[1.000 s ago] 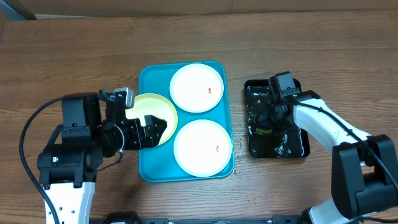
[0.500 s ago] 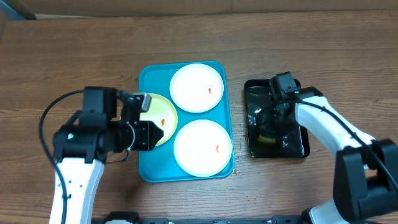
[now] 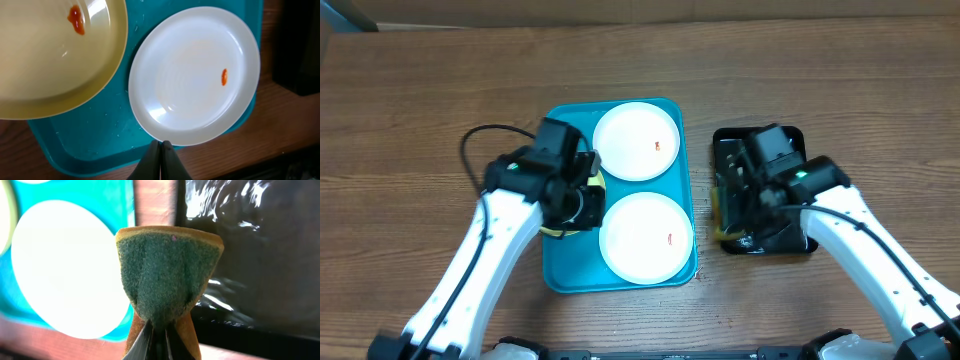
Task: Clean dirty plates on tray and stack at the side
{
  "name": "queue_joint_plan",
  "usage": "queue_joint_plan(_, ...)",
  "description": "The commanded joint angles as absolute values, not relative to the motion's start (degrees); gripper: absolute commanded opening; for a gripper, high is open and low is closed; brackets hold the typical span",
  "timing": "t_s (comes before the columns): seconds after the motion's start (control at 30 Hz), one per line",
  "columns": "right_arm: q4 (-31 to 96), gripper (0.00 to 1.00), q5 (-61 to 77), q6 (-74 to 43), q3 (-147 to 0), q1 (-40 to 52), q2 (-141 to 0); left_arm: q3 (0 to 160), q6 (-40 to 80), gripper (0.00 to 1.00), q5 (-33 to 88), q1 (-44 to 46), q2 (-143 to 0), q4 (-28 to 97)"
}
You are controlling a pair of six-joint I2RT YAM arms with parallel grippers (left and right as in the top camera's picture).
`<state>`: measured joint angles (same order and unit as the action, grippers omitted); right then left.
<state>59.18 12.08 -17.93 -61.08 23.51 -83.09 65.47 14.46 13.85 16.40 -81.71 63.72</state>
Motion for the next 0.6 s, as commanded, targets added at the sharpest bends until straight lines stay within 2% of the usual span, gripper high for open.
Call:
queue_joint_plan(0.0, 59.8, 0.04, 14.3, -17.6, -62.7, 27.6, -82.2, 63.0, 20.0, 0.04, 11.6, 17.5, -86.5, 62.0)
queue_joint_plan(0.4, 58.7, 0.04, 14.0, -19.5, -62.1, 35.1, -82.4, 55.4, 21.6, 0.04, 13.3, 17.3, -92.1, 55.0)
queue_joint_plan(0.47, 57.3, 0.04, 14.0, -19.5, -61.5, 35.8, -82.6, 54.0, 21.7, 0.11, 13.0, 17.3, -92.1, 54.2)
queue_joint_plan(0.53, 56.3, 0.04, 14.0, -19.5, -61.1, 36.4, -83.1, 52.7, 21.6, 0.33, 12.9, 17.3, -92.1, 53.0)
queue_joint_plan(0.57, 56.0, 0.04, 14.0, -19.5, -61.0, 36.6, -83.4, 51.9, 21.6, 0.39, 12.9, 17.3, -92.1, 52.2)
